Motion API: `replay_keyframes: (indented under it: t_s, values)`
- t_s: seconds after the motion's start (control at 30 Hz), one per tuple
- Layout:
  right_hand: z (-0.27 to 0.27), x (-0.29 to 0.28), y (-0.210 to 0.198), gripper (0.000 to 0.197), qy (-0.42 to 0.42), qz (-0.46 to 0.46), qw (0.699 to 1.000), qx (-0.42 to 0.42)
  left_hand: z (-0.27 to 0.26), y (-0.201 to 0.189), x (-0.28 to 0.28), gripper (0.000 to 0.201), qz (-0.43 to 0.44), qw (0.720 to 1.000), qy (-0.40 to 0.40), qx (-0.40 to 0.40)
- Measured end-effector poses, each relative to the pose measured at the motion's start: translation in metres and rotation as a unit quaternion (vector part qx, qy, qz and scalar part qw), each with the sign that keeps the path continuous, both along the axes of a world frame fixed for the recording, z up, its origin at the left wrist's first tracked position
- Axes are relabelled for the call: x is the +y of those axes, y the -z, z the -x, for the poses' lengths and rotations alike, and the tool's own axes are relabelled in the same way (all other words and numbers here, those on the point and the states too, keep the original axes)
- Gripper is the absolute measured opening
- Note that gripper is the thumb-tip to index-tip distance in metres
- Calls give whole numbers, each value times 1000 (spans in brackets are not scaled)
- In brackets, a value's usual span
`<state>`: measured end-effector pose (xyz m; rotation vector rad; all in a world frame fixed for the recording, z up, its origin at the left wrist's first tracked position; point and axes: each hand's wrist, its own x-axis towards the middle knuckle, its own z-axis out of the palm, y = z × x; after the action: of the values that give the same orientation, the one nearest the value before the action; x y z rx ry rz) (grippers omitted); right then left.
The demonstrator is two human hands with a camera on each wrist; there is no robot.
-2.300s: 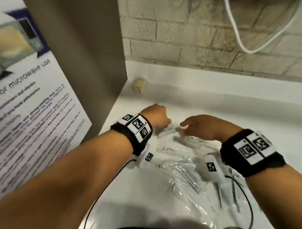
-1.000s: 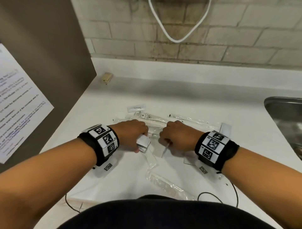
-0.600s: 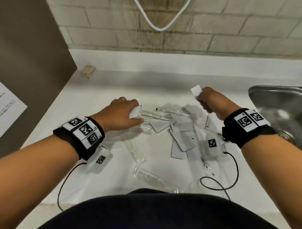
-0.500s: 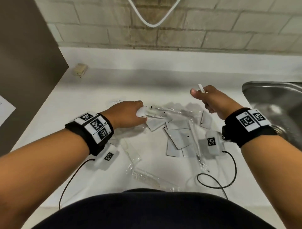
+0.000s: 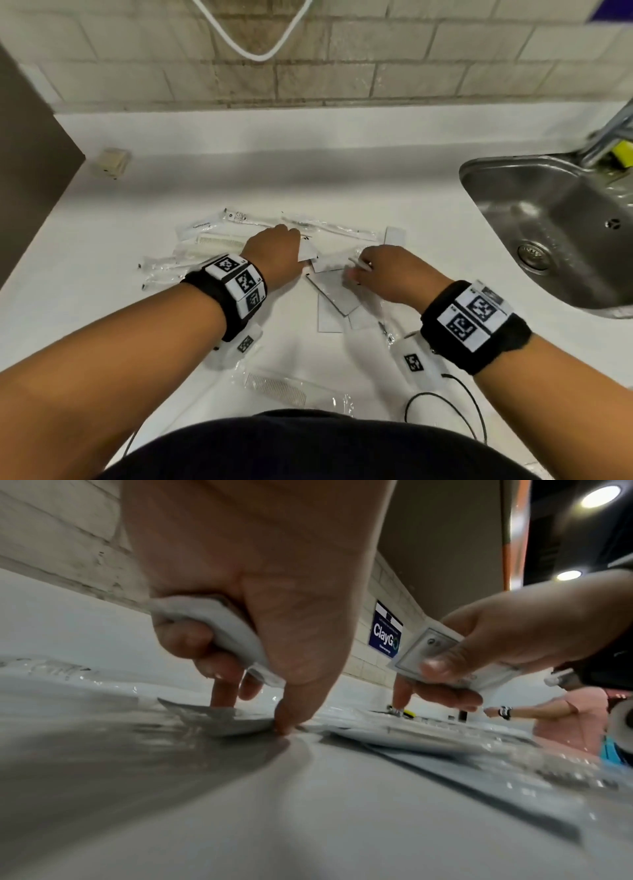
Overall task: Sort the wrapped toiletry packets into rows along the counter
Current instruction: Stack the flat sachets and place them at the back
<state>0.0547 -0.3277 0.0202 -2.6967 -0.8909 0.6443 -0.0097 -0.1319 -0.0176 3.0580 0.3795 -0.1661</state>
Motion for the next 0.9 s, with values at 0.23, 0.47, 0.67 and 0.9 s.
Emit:
replay_keyframes:
  t_s: [0.23,0.47,0.67,0.9]
  values:
    - [33,43,25,63,-92,118,986,-69,11,0,-5,42,-110,992,60,2]
    - [18,41,14,21,-112,100,986,-76,24,-14,2,41,11,999,-37,-38]
    - [-25,8,-30,24,90,-227,945,219,43,-56,26,28,437,853,-215,-190]
    - [-26,12,-50,15,77,-459,784,411,46,-70,-6,34,751,601,-163,-221]
